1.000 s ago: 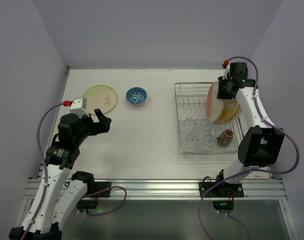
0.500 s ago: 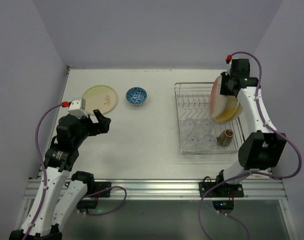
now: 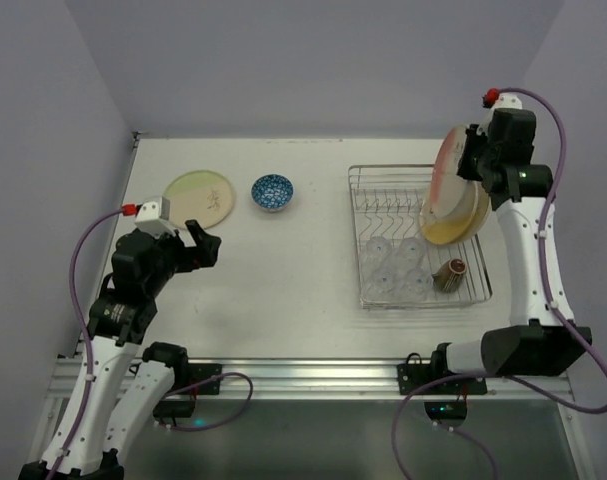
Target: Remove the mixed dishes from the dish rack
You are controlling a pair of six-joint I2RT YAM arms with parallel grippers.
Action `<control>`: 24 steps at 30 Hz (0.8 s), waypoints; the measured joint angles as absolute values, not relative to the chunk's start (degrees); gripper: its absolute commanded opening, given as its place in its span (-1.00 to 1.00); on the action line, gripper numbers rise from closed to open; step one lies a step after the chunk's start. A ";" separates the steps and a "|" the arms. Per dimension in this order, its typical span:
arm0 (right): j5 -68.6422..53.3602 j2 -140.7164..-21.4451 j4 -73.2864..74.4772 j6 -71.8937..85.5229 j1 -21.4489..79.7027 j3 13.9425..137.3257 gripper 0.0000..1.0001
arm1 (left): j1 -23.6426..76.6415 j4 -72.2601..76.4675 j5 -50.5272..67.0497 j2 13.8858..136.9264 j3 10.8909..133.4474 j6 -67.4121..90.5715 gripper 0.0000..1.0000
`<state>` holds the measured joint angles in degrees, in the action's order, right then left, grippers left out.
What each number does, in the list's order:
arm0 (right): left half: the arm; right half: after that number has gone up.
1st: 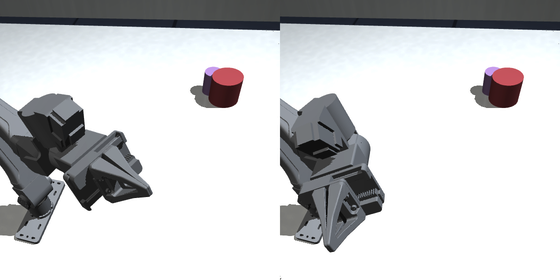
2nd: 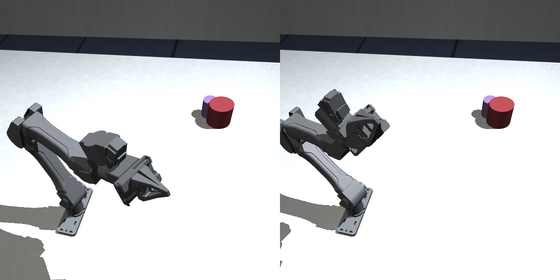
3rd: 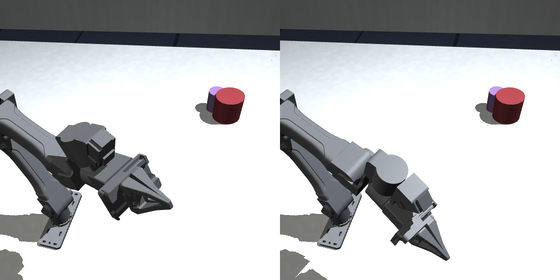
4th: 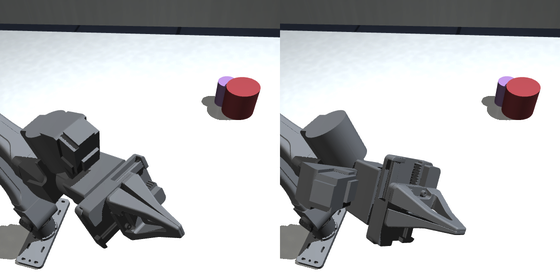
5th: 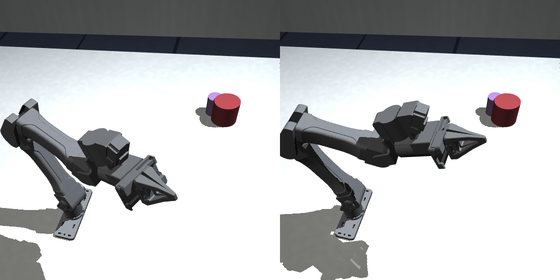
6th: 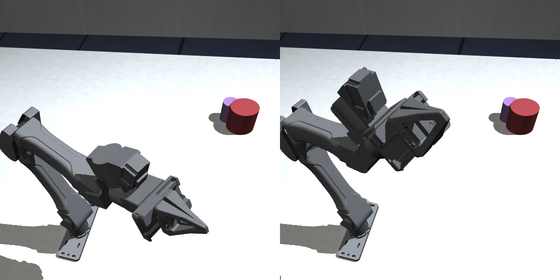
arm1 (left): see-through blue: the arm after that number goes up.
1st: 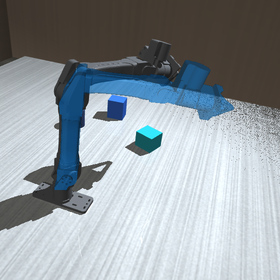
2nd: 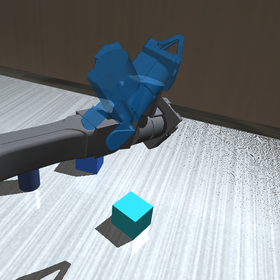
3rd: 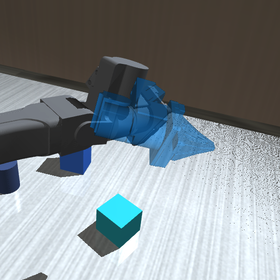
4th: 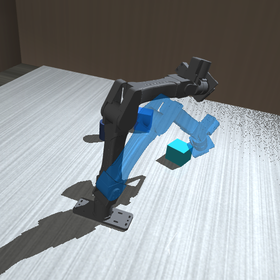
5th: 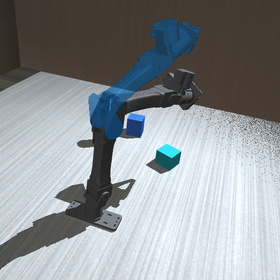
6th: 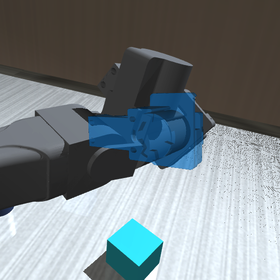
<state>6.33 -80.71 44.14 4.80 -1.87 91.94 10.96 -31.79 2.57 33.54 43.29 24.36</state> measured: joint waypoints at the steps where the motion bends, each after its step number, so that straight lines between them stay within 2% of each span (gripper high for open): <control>1: 5.80 -79.11 43.99 5.34 -1.87 91.92 -1.00 | 10.96 -31.81 2.61 33.45 43.27 24.36 1.00; 6: -3.99 -69.08 38.72 10.92 -2.00 89.25 -1.00 | 10.98 -31.14 5.54 33.34 43.44 24.40 1.00; 9: -15.57 -62.19 29.10 18.94 -1.89 81.65 -1.00 | 11.00 -27.53 13.58 34.17 43.70 25.45 1.00; 14: -34.89 -56.38 4.89 39.68 -0.91 62.43 -1.00 | 11.07 -9.17 34.79 42.70 43.86 32.80 1.00; 17: -40.07 -57.84 -2.74 48.86 1.65 55.37 -1.00 | 11.25 9.15 46.30 50.39 41.91 42.04 1.00; 24: -44.16 -58.76 -14.50 60.16 9.10 49.87 -1.00 | 15.33 27.81 53.10 60.18 40.58 52.16 1.00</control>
<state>-44.16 -58.76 -14.50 60.16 9.10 49.87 15.33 27.81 53.10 60.18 40.58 52.16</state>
